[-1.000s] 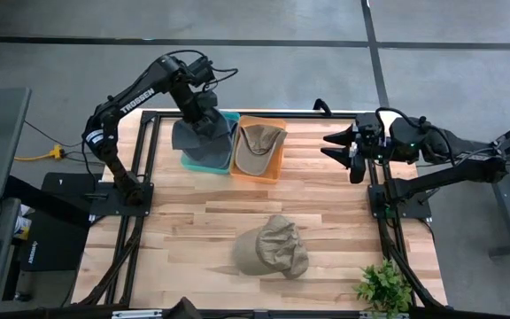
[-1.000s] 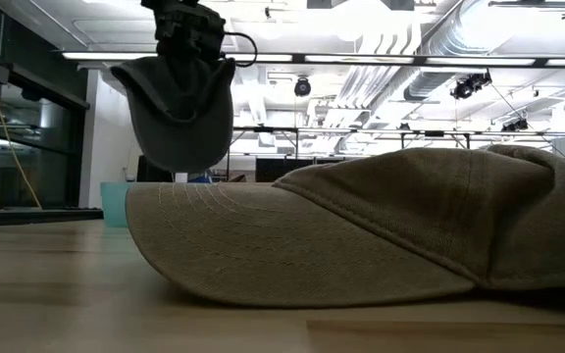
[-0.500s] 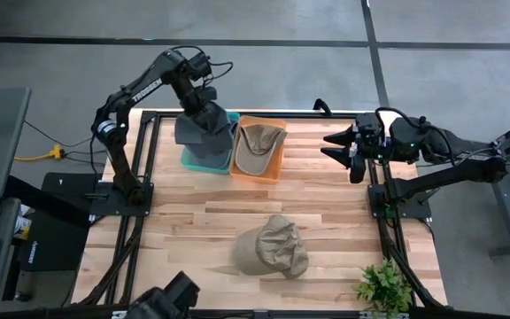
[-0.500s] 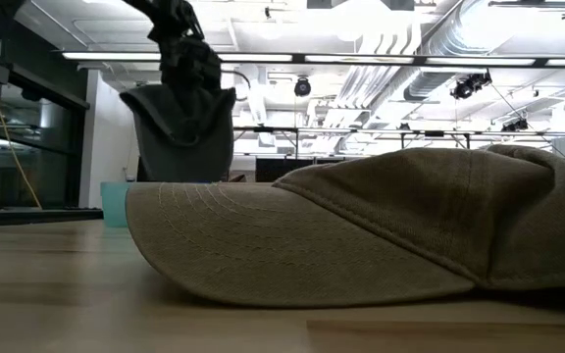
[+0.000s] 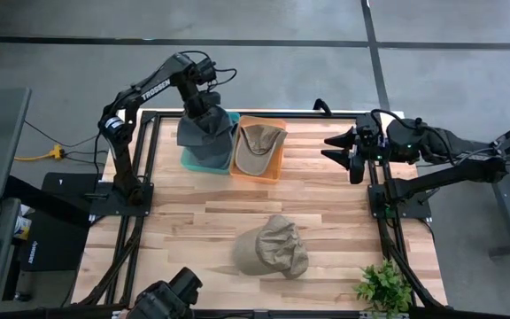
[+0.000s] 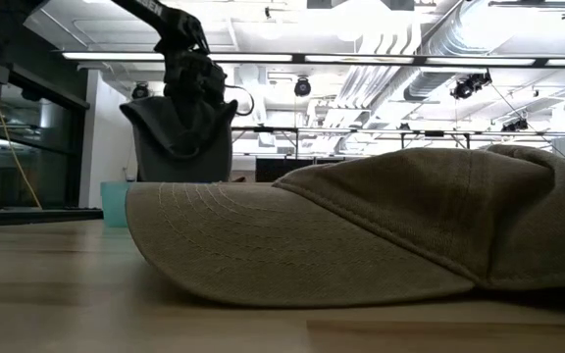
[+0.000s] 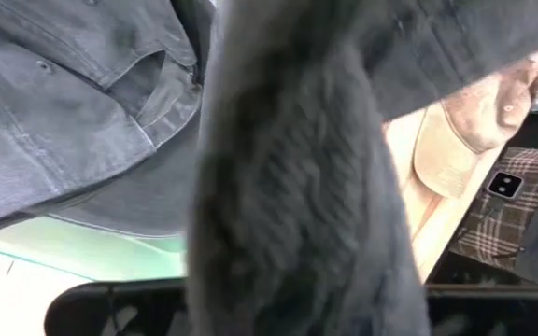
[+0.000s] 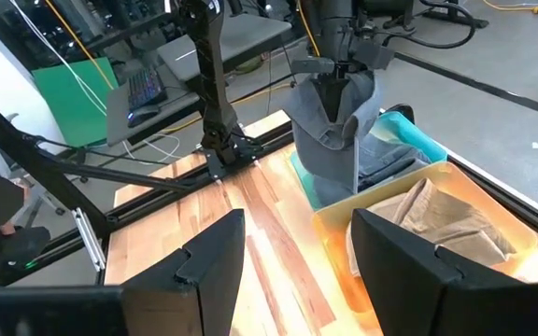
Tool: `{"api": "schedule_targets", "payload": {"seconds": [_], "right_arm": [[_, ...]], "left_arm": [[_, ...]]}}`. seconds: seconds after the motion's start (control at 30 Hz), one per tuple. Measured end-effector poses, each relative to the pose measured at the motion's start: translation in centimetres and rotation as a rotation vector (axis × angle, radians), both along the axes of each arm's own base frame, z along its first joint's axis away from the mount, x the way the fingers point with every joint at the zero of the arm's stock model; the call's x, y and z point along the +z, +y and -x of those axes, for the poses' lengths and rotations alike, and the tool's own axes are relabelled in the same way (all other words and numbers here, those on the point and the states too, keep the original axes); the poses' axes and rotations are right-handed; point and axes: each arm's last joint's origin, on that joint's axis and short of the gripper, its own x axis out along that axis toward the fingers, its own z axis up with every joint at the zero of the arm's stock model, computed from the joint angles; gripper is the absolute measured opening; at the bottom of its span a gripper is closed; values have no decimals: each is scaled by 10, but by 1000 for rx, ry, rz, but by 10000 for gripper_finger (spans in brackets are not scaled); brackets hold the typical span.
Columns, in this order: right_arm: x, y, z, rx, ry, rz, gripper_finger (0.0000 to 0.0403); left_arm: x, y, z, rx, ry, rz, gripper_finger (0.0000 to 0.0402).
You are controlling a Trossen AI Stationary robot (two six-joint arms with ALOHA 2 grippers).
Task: Pick & Place hat
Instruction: Put the blue cap into the green bin
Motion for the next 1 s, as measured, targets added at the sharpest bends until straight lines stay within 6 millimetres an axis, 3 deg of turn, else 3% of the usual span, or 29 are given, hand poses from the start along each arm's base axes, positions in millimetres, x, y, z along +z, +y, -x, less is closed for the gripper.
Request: {"api": "schedule_targets", "payload": {"seconds": [0.57,0.9,1.0], "right_arm": [[-3,0,1,-10,40,12,192],[-4,-1,2,-22,52,30,192],[-4,-2,2,-45,55,48,192]], "left_arm": [[15,-11,8,35,-44,-3,0],[-42,-25,20,-2,110,161,0],[-52,-28,24,-47,187,137,0]]}}
